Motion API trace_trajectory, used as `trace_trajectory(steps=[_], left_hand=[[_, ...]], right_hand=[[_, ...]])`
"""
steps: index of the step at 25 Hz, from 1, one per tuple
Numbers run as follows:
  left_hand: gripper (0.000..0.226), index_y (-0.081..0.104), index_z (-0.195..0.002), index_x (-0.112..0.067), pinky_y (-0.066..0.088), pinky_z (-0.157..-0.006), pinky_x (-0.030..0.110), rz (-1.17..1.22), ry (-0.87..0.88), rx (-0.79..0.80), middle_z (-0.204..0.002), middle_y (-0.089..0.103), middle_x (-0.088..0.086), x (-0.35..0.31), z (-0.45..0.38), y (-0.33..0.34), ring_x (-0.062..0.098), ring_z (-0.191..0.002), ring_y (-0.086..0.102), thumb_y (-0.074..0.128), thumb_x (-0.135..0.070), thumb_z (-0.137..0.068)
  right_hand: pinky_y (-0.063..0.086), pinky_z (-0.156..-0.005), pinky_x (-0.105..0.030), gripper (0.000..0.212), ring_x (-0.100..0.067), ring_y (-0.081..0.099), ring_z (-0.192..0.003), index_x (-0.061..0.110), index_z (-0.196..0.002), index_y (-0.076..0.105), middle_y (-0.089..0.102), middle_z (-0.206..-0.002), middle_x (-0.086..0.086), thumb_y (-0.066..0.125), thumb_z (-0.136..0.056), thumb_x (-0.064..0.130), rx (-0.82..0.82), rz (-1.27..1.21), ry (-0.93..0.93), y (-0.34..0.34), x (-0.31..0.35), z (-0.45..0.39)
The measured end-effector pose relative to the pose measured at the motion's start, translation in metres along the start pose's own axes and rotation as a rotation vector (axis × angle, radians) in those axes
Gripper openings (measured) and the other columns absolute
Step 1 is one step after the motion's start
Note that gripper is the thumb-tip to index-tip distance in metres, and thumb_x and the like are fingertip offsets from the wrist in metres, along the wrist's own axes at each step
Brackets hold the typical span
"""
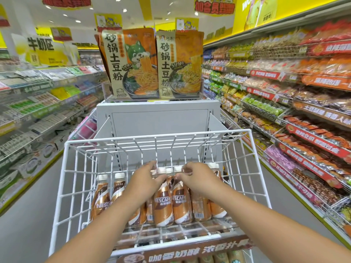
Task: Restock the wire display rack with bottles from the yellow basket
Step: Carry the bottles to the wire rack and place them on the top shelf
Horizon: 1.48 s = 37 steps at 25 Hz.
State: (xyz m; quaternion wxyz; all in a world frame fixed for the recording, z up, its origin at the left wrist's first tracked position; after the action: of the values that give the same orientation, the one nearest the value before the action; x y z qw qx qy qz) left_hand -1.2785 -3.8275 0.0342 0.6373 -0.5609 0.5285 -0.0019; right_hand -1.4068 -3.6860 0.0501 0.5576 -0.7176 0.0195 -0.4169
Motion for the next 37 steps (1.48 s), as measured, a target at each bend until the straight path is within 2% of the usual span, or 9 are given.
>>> trace_trajectory(steps=[2, 4, 7, 10, 12, 19, 24, 33, 37], left_hand=[[0.072, 0.036, -0.155, -0.027, 0.034, -0.117, 0.036, -0.204, 0.118, -0.041, -0.158, 0.042, -0.002, -0.01, 0.007, -0.007, 0.018, -0.145, 0.039, 0.058, -0.057, -0.094], [0.074, 0.026, -0.159, -0.029, 0.022, -0.122, 0.039, -0.391, 0.201, -0.06, -0.166, 0.026, 0.001, -0.017, 0.019, -0.009, 0.021, -0.153, 0.022, 0.049, -0.061, -0.097], [0.079, 0.01, -0.162, -0.031, 0.005, -0.126, 0.044, -0.615, 0.204, -0.072, -0.17, 0.001, 0.007, -0.016, 0.038, -0.004, 0.027, -0.157, -0.001, 0.033, -0.069, -0.096], [0.088, 0.0, -0.161, -0.029, -0.004, -0.126, 0.049, -0.79, 0.123, -0.057, -0.169, -0.013, 0.01, -0.012, 0.06, 0.003, 0.031, -0.155, -0.016, -0.001, -0.078, -0.087], [0.09, -0.005, -0.16, -0.029, -0.005, -0.126, 0.049, -0.831, 0.056, -0.033, -0.168, -0.017, 0.01, -0.011, 0.074, 0.01, 0.031, -0.153, -0.022, -0.008, -0.079, -0.086], [0.084, -0.002, -0.162, -0.031, 0.001, -0.127, 0.051, -0.808, -0.086, 0.003, -0.169, -0.013, 0.008, -0.031, 0.118, 0.01, 0.027, -0.155, -0.015, 0.004, -0.077, -0.092], [0.082, -0.003, -0.161, -0.034, -0.004, -0.126, 0.048, -0.85, -0.052, -0.016, -0.169, -0.013, 0.004, -0.065, 0.169, 0.015, 0.025, -0.155, -0.017, 0.007, -0.078, -0.093], [0.085, -0.004, -0.161, -0.033, 0.0, -0.126, 0.051, -0.818, 0.056, -0.009, -0.168, -0.018, 0.007, -0.1, 0.285, 0.019, 0.028, -0.154, -0.019, 0.0, -0.078, -0.089], [0.083, -0.004, -0.161, -0.033, -0.004, -0.126, 0.05, -0.767, 0.12, 0.029, -0.167, -0.023, 0.005, -0.122, 0.35, 0.029, 0.026, -0.154, -0.022, 0.004, -0.078, -0.091]], right_hand=[[0.052, -0.102, -0.037, 0.052, -0.018, 0.062, -0.122, 0.022, -0.141, 0.059, 0.061, -0.143, 0.0, 0.054, -0.1, 0.054, -0.041, 0.112, -0.112, -0.007, 0.003, 0.008], [0.041, -0.116, -0.042, 0.055, -0.021, 0.045, -0.141, 0.022, -0.145, 0.054, 0.048, -0.155, -0.002, 0.046, -0.102, 0.056, -0.077, 0.31, -0.241, -0.008, 0.007, 0.018], [0.007, -0.127, -0.044, 0.075, -0.026, 0.001, -0.159, 0.023, -0.162, 0.021, 0.004, -0.173, -0.004, 0.03, -0.102, 0.067, -0.047, 0.506, -0.306, 0.003, -0.002, 0.035], [-0.001, -0.129, -0.048, 0.084, -0.027, -0.019, -0.157, 0.025, -0.164, -0.005, -0.016, -0.171, -0.004, 0.01, -0.098, 0.075, 0.01, 0.603, -0.29, 0.018, -0.023, 0.047], [0.0, -0.129, -0.05, 0.087, -0.027, -0.022, -0.156, 0.026, -0.163, -0.01, -0.02, -0.17, -0.002, 0.005, -0.095, 0.078, 0.072, 0.588, -0.262, 0.023, -0.038, 0.056], [0.002, -0.129, -0.053, 0.091, -0.03, -0.016, -0.157, 0.027, -0.163, -0.01, -0.017, -0.171, -0.003, -0.005, -0.089, 0.08, 0.102, 0.599, -0.255, 0.009, -0.057, 0.093], [0.002, -0.129, -0.052, 0.088, -0.029, -0.017, -0.157, 0.026, -0.164, -0.009, -0.016, -0.171, -0.002, 0.007, -0.094, 0.078, 0.084, 0.592, -0.262, -0.007, -0.059, 0.145], [0.0, -0.129, -0.048, 0.08, -0.026, -0.018, -0.158, 0.026, -0.164, -0.007, -0.016, -0.171, -0.002, 0.008, -0.1, 0.071, 0.014, 0.565, -0.167, -0.028, -0.073, 0.281], [0.0, -0.129, -0.047, 0.092, -0.025, -0.016, -0.158, 0.026, -0.164, -0.006, -0.013, -0.172, -0.003, -0.007, -0.087, 0.077, 0.003, 0.55, -0.099, -0.033, -0.082, 0.366]])
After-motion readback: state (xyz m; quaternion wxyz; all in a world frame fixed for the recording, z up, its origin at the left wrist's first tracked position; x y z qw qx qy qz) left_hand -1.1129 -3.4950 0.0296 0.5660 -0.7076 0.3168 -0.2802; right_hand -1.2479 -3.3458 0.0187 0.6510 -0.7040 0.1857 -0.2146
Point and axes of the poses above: each hand's wrist, its own z-axis away from the middle knuckle, its own y-axis out of the palm, x = y × z, the point moved 9 cm from there along -z, towards the middle knuckle
